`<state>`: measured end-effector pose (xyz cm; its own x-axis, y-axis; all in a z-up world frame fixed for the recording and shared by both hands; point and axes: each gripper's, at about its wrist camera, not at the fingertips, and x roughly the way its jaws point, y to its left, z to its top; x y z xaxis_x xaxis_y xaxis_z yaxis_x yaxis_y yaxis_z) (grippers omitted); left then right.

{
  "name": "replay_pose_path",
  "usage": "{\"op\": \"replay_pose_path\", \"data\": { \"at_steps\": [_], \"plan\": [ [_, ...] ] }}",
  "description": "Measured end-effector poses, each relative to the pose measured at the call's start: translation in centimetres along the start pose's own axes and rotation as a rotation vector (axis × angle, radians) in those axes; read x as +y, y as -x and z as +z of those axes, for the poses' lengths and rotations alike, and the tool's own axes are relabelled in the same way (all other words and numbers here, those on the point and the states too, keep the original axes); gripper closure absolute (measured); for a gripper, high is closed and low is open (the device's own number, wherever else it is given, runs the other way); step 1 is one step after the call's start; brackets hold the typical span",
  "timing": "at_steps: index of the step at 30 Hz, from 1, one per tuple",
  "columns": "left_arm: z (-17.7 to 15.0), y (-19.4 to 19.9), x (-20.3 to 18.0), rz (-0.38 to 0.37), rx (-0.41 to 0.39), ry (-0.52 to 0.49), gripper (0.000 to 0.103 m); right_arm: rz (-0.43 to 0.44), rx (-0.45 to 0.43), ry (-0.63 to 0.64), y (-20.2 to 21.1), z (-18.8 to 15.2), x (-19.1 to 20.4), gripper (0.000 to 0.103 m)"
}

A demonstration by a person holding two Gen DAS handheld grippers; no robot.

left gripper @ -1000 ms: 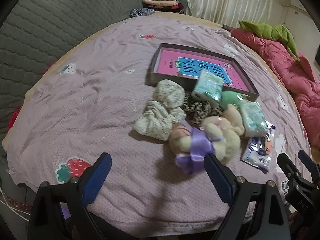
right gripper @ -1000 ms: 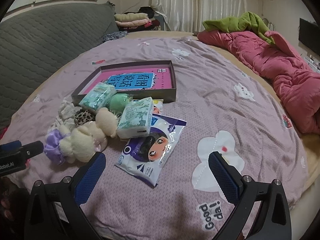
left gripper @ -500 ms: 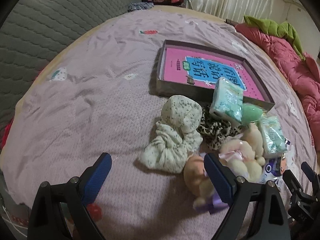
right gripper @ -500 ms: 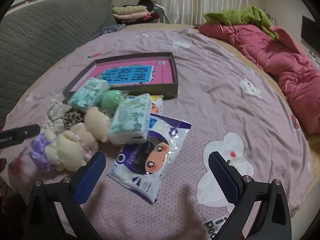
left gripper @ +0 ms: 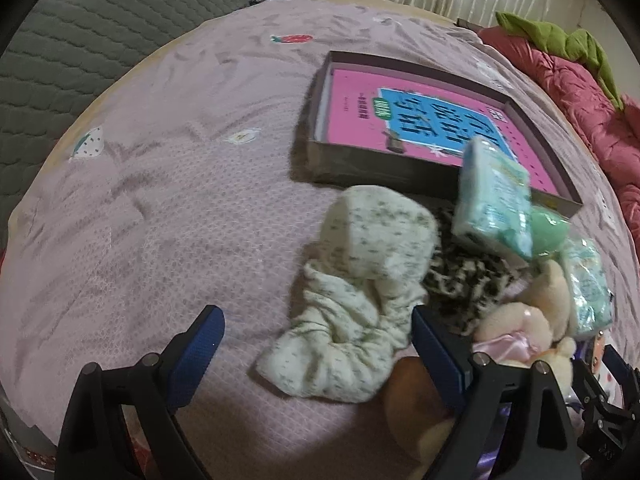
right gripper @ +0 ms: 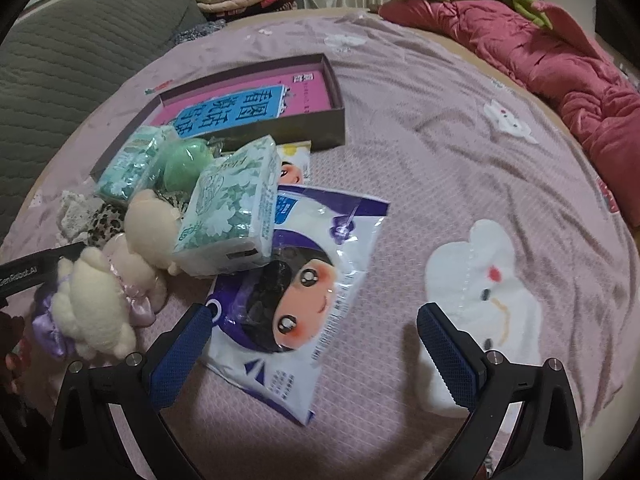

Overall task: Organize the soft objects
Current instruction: 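Grasp the white floral scrunchie with the left tool while the right tool grasps the cartoon snack bag, then carry the scrunchie with the left tool while the right tool lowers the snack bag into the box and opens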

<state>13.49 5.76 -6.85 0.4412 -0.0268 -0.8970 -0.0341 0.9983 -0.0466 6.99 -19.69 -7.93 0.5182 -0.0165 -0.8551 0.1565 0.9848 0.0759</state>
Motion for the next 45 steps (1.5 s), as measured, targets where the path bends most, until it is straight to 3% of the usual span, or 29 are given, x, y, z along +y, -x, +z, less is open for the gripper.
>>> {"op": "replay_pose_path", "data": {
  "at_steps": [6, 8, 12, 14, 16, 23, 28, 32, 38, 45],
  "plan": [
    [0.0, -0.8, 0.1, -0.010, 0.001, -0.010, 0.016, 0.001, 0.020, -0.042, -1.3, 0.9, 0.9, 0.000],
    [0.2, -1.0, -0.3, -0.007, -0.005, -0.021, 0.019, -0.036, 0.030, -0.032, -1.7, 1.0, 1.4, 0.001],
    [0.4, -1.2, -0.5, -0.022, -0.010, -0.031, 0.028, -0.053, 0.045, -0.017, -1.6, 0.7, 1.4, 0.011],
    [0.4, -1.2, -0.7, -0.030, -0.009, -0.033, 0.032, -0.058, 0.040, -0.016, -1.2, 0.5, 1.0, 0.022],
    [0.5, -1.2, -0.9, -0.052, -0.008, -0.042, 0.044, -0.059, 0.034, -0.017, -0.9, 0.4, 0.6, 0.038],
    [0.5, -1.0, -1.9, -0.110, -0.005, -0.089, 0.072, -0.008, 0.026, -0.019, -0.2, 0.2, -0.8, 0.051],
    [0.7, -0.8, -0.8, -0.202, 0.010, -0.036, 0.089, 0.015, 0.018, -0.029, 0.5, 0.1, -2.1, 0.056],
    [0.5, -0.5, 0.1, -0.256, 0.014, -0.001, 0.091, 0.039, -0.003, -0.058, 1.3, 0.1, -3.3, 0.057],
    [0.7, 1.4, 0.9, -0.303, -0.040, 0.042, 0.091, 0.047, -0.057, -0.040, 2.6, 0.5, -3.4, 0.058],
    [1.5, 3.5, 0.3, -0.272, -0.093, 0.016, 0.091, 0.074, -0.131, 0.014, 4.1, 1.4, -2.3, 0.058]
  ]
}}
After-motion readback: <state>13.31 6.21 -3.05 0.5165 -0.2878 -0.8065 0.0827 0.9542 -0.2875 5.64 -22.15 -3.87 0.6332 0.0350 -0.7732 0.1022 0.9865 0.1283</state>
